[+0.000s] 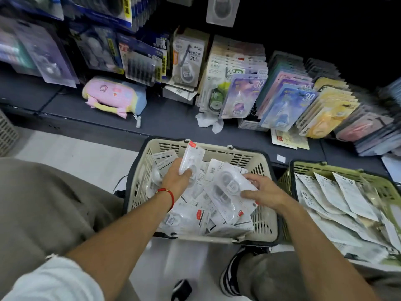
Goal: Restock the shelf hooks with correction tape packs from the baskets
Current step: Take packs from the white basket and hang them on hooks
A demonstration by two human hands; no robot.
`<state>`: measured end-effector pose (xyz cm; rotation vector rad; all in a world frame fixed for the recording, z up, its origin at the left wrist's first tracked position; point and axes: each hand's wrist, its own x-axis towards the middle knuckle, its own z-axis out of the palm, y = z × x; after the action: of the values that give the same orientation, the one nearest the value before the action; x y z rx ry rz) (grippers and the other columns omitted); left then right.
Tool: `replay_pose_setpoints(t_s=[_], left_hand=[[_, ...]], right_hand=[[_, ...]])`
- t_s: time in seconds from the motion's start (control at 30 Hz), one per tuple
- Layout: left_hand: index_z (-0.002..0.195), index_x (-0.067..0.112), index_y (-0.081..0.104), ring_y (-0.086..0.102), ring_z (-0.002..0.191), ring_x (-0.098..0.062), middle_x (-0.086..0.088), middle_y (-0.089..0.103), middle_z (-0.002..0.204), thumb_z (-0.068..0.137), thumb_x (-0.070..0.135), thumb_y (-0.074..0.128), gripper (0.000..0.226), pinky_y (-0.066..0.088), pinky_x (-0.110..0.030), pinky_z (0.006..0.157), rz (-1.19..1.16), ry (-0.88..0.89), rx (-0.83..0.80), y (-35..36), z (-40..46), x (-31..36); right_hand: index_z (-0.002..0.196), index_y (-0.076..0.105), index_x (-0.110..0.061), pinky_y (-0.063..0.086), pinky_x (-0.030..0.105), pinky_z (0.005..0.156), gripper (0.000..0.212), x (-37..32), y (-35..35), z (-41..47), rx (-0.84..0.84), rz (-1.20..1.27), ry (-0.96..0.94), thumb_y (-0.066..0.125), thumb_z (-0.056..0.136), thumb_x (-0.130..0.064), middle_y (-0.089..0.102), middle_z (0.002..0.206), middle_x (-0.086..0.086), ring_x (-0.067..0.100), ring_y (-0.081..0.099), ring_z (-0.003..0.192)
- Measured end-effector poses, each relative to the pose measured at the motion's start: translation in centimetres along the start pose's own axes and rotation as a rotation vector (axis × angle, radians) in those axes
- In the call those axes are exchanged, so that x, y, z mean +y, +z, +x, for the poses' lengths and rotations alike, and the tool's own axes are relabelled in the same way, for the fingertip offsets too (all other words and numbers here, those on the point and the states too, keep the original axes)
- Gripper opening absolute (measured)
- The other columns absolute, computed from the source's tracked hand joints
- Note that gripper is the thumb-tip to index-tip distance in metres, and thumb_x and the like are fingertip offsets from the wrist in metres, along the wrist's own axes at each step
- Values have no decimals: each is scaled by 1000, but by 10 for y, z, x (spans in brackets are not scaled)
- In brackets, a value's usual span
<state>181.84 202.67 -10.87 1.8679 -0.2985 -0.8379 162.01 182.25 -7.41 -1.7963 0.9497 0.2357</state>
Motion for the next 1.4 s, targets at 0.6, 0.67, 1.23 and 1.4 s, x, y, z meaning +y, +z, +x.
replay_pose_setpoints(t_s=[0.6, 0.67, 1.23, 1.4], left_hand=[[146, 25, 48, 65, 120, -27, 1, 67, 127, 83, 20, 89, 75, 54, -49, 103, -25, -154, -199, -14, -3, -27], [146, 27, 51, 66, 120, -27, -1, 69, 129, 84, 26, 88, 72, 54, -54, 105, -41, -147, -162, -17, 0, -31], [141, 25, 58, 68, 111, -17, 1, 70, 123, 93, 25, 80, 53, 55, -29, 84, -8, 135, -55, -22, 5, -5], [135, 38, 60, 66, 121, -17, 7, 72, 122, 93, 34, 80, 47, 56, -37, 98, -9, 44, -238, -13, -5, -7]], right_hand=[[146, 55, -13, 49, 38, 107, 57, 37, 57, 37, 268, -376, 148, 76, 96, -31, 61, 144, 10, 25, 62, 122], [156, 44, -17, 39, 46, 120, 77, 60, 68, 32, 142, -552, 232, 79, 92, -42, 48, 157, 8, 29, 48, 142], [105, 80, -31, 53, 40, 94, 23, -27, -15, 15, -138, -261, -107, 89, 84, -29, 74, 109, 5, 25, 66, 102], [101, 80, -25, 63, 35, 79, 23, -39, 24, 26, 13, 109, -191, 87, 85, -10, 81, 98, -2, 18, 75, 91]])
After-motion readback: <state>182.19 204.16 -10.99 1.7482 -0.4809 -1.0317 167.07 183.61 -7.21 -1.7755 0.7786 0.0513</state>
